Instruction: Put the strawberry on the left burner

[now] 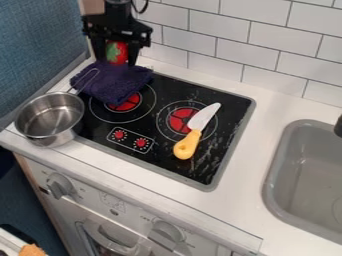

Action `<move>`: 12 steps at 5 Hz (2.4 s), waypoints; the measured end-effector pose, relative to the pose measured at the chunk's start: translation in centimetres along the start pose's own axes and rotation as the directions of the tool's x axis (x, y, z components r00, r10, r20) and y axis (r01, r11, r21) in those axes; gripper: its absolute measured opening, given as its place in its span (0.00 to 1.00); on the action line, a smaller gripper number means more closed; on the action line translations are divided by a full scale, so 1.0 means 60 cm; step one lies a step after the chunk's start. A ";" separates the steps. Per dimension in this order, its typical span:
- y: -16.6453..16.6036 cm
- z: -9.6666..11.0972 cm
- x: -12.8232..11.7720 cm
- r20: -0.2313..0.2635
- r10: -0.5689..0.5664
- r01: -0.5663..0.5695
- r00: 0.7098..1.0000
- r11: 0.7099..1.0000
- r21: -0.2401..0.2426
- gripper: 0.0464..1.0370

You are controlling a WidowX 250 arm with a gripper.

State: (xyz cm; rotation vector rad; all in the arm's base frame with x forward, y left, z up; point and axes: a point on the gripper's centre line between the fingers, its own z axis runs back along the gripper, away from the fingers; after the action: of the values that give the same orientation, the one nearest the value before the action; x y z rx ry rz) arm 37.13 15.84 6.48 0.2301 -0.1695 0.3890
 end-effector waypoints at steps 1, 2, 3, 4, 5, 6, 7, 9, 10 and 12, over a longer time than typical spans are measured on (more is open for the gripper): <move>-0.004 -0.017 0.003 -0.008 -0.044 0.043 0.999 0.999 -0.010 0.76; 0.011 -0.034 -0.003 -0.007 -0.027 0.027 1.000 0.999 -0.047 0.76; 0.018 -0.035 -0.001 0.000 -0.042 0.042 0.999 0.998 -0.056 0.81; 0.018 -0.032 -0.001 -0.008 -0.053 0.052 0.999 0.997 -0.053 0.97; 0.024 -0.030 0.001 -0.012 -0.042 0.041 0.999 0.999 -0.034 0.97; 0.027 -0.017 0.006 0.001 -0.038 0.038 0.999 0.999 -0.036 0.96; 0.038 0.025 0.017 0.046 -0.018 0.019 0.999 1.000 -0.021 0.96; -0.010 0.069 0.011 0.020 -0.058 0.058 0.998 0.998 -0.015 0.96; -0.051 0.077 -0.005 -0.021 -0.081 0.081 0.996 0.996 -0.030 0.96; -0.159 0.145 -0.037 -0.043 -0.143 0.137 0.989 0.983 -0.123 0.96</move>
State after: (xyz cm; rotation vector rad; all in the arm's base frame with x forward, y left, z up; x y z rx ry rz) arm 37.79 4.26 12.58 0.1121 -0.1241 0.2439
